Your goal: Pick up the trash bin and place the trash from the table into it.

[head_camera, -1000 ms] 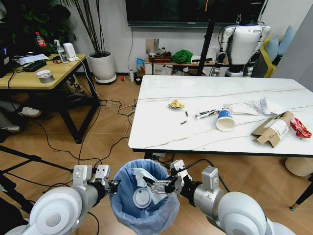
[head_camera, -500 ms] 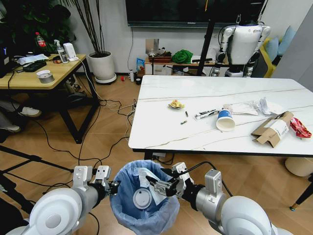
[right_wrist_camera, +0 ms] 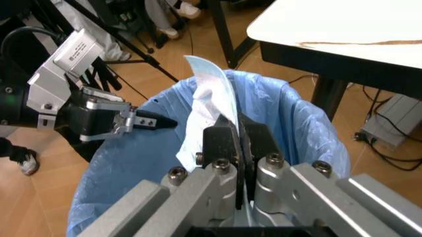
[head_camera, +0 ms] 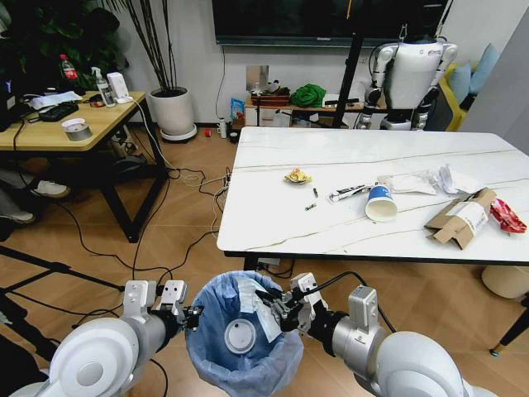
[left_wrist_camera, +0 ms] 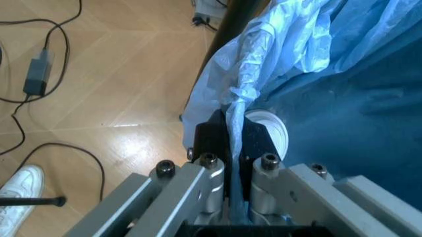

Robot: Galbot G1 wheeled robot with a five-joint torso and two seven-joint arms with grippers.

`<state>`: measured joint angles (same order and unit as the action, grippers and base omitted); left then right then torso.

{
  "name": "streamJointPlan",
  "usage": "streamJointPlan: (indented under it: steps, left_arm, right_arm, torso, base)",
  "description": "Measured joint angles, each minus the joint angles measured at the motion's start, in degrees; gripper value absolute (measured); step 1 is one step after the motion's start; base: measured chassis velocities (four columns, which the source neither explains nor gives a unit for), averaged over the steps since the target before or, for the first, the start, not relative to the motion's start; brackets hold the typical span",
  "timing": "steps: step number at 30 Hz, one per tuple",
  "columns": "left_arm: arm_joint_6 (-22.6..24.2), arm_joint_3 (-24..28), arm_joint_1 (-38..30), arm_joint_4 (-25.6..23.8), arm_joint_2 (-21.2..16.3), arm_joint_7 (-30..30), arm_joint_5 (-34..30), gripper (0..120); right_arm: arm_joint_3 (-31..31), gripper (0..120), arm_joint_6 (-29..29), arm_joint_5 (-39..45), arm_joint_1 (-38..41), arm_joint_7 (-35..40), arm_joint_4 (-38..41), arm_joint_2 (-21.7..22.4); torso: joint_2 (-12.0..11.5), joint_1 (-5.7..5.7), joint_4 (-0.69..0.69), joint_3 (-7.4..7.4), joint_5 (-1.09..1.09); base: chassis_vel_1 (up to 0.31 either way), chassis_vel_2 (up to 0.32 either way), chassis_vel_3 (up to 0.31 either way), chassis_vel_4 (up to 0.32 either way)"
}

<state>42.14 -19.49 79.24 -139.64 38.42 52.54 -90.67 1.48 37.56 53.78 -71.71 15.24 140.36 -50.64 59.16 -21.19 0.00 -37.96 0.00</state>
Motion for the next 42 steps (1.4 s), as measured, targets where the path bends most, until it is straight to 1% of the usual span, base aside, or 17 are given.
streamJointPlan:
  steps: [12,13,17,18,22,23,24,25,28,29,30,31,33,38,42]
  left_arm:
    - [0.00,-0.03,-0.07,0.02,-0.10,0.02,-0.21,0]
    - [0.00,-0.03,-0.07,0.02,-0.10,0.02,-0.21,0]
    - [0.00,0.02,-0.11,0.03,-0.09,0.02,-0.23,0]
    - [0.00,0.02,-0.11,0.03,-0.09,0.02,-0.23,0]
    - [-0.01,0.02,0.05,0.01,-0.08,0.02,-0.23,0]
    - [0.00,0.00,0.08,-0.01,-0.08,0.02,-0.23,0]
    - [0.00,-0.01,0.11,-0.03,-0.07,0.02,-0.24,0]
    - [0.00,-0.01,0.11,-0.03,-0.07,0.02,-0.24,0]
    - [0.00,-0.04,0.13,-0.05,-0.06,0.02,-0.25,0]
    - [0.00,-0.04,0.14,-0.06,-0.04,0.02,-0.26,0]
    - [0.00,-0.04,0.14,-0.05,-0.02,0.02,-0.26,0]
    - [0.00,-0.03,0.14,-0.07,0.01,0.02,-0.27,0]
    - [0.00,-0.02,0.16,-0.09,0.02,0.03,-0.26,0]
    - [0.00,-0.17,0.35,-0.39,-0.04,0.02,-0.38,0]
    - [0.00,-0.35,0.46,-0.59,-0.10,0.02,-0.46,0]
  right_arm:
    - [-0.34,0,0.78,-0.51,-0.63,-0.37,0.45,0.02]
    - [-0.33,2,1.12,-0.45,-0.79,-0.46,0.74,0.05]
    - [-0.33,20,1.65,-0.37,-1.48,-0.83,1.33,0.09]
    - [-0.33,20,1.65,-0.37,-1.48,-0.83,1.33,0.09]
    - [-0.34,34,1.96,-0.37,-2.05,-0.99,1.60,0.09]
    - [-0.34,42,2.00,-0.37,-2.13,-1.09,1.68,0.07]
    - [-0.34,44,2.05,-0.37,-2.21,-1.21,1.79,0.07]
    - [-0.34,44,2.05,-0.37,-2.21,-1.21,1.79,0.07]
    - [-0.32,57,2.18,-0.36,-2.43,-1.55,2.03,0.05]
    - [-0.25,63,2.20,-0.36,-2.56,-1.70,2.15,0.05]
    - [-0.21,63,2.20,-0.36,-2.61,-1.76,2.18,0.05]
    - [-0.12,72,2.22,-0.36,-2.75,-1.89,2.31,0.05]
    - [-0.06,73,2.22,-0.37,-2.80,-1.90,2.32,0.05]
    - [0.51,96,2.28,-0.88,-3.38,-2.10,2.04,0.14]
    - [0.88,100,2.10,-2.26,-4.13,-3.04,1.60,0.21]
  torso:
    - [0.00,0.00,0.00,0.00,0.00]
    - [0.00,0.00,0.00,0.00,0.00]
    - [0.00,0.00,0.00,0.00,0.00]
    - [0.00,0.00,0.00,0.00,0.00]
    - [0.00,0.00,0.00,0.00,0.00]
    - [0.00,0.00,0.00,0.00,0.00]
    - [0.00,0.00,0.00,0.00,0.00]
    - [0.00,0.00,0.00,0.00,0.00]
    - [0.00,0.00,0.00,0.00,0.00]
    - [0.00,0.00,0.00,0.00,0.00]
    - [0.00,0.00,0.00,0.00,0.00]
    - [0.00,0.00,0.00,0.00,0.00]
    - [0.00,0.00,0.00,0.00,0.00]
    - [0.00,0.00,0.00,0.00,0.00]
    - [0.00,0.00,0.00,0.00,0.00]
  base:
    - [0.000,0.000,0.000,0.000]
    - [0.000,0.000,0.000,0.000]
    - [0.000,0.000,0.000,0.000]
    - [0.000,0.000,0.000,0.000]
    - [0.000,0.000,0.000,0.000]
    - [0.000,0.000,0.000,0.000]
    - [0.000,0.000,0.000,0.000]
    - [0.000,0.000,0.000,0.000]
    - [0.000,0.000,0.000,0.000]
    - [0.000,0.000,0.000,0.000]
    - [0.000,0.000,0.000,0.000]
    - [0.000,0.000,0.000,0.000]
    - [0.000,0.000,0.000,0.000]
    - [0.000,0.000,0.000,0.000]
    - [0.000,0.000,0.000,0.000]
